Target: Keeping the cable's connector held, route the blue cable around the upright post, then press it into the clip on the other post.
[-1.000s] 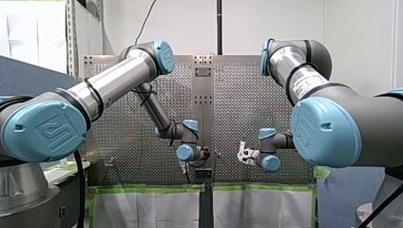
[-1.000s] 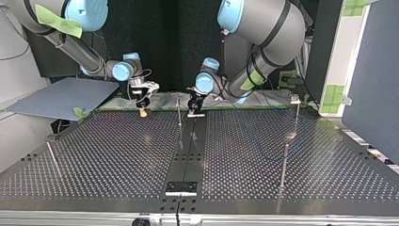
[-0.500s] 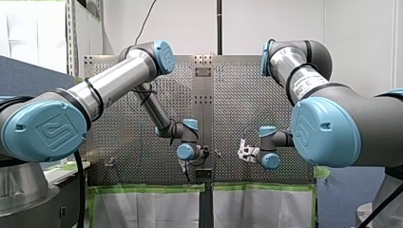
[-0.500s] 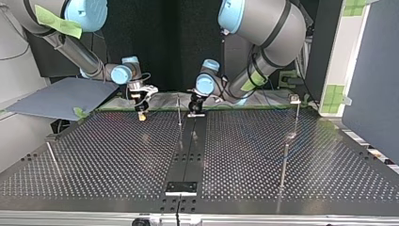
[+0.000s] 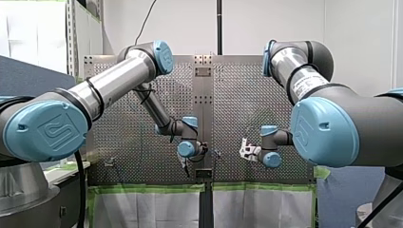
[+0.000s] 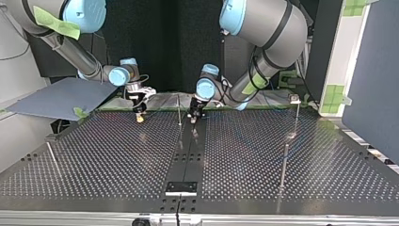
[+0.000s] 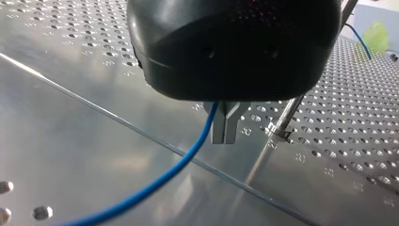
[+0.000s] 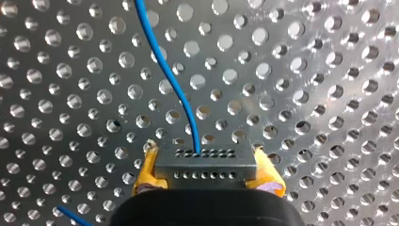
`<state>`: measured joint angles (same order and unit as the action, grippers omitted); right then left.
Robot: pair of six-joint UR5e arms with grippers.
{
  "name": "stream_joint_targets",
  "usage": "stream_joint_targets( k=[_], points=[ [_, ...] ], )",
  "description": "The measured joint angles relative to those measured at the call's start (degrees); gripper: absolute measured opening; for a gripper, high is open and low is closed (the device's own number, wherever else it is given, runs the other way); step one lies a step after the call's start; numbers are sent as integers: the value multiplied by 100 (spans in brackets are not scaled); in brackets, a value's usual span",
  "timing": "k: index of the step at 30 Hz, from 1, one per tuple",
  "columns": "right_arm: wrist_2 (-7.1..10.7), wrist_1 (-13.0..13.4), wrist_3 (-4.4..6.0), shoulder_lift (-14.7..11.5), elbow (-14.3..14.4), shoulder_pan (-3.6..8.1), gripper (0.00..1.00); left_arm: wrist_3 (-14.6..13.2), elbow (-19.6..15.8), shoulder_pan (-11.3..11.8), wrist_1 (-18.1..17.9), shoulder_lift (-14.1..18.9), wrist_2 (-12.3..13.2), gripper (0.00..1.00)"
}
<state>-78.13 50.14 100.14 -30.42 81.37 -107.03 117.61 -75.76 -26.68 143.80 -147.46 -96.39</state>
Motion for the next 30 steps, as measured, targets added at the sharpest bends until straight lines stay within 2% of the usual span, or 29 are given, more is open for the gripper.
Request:
stream_joint_targets(
  k=[6, 12, 14, 16, 17, 19, 22, 23, 24, 26, 27, 29, 30],
  points=[
    [35, -3, 0, 22, -40, 30, 0, 2, 53, 14, 49, -159, 31, 1],
    [46, -11, 0, 36, -64, 50, 0, -118, 79, 19, 86, -238, 57, 1],
    [59, -12, 0, 41, -78, 52, 0, -182, 95, 24, 99, -240, 61, 7],
    [79, -24, 0, 45, -98, 53, 0, -242, 104, 25, 101, -240, 59, 7],
    [91, -37, 0, 46, -111, 53, 0, -262, 106, 24, 100, -240, 56, 12],
    [102, -58, 0, 48, -128, 54, 0, -312, 109, 20, 93, -241, 65, 12],
    [107, -90, -1, 54, -143, 54, 0, -423, 112, 6, 92, -239, 132, 18],
    [108, -97, -1, 54, -146, 52, 0, -455, 112, 2, 103, -238, 138, 22],
    [109, -101, -2, 55, -148, 51, 0, -483, 111, -1, 119, -237, 141, 22],
    [111, -105, -2, 55, -149, 48, 0, -549, 112, -5, 151, -237, 146, 36],
    [111, -107, -2, 56, -149, 48, 0, -577, 112, -7, 159, -238, 146, 36],
    [112, -115, -5, 56, -150, 47, 0, -646, 111, -16, 186, -236, 127, 45],
    [112, -121, -8, 56, -150, 46, 0, -676, 110, -21, 206, -235, 106, 45]
  ],
)
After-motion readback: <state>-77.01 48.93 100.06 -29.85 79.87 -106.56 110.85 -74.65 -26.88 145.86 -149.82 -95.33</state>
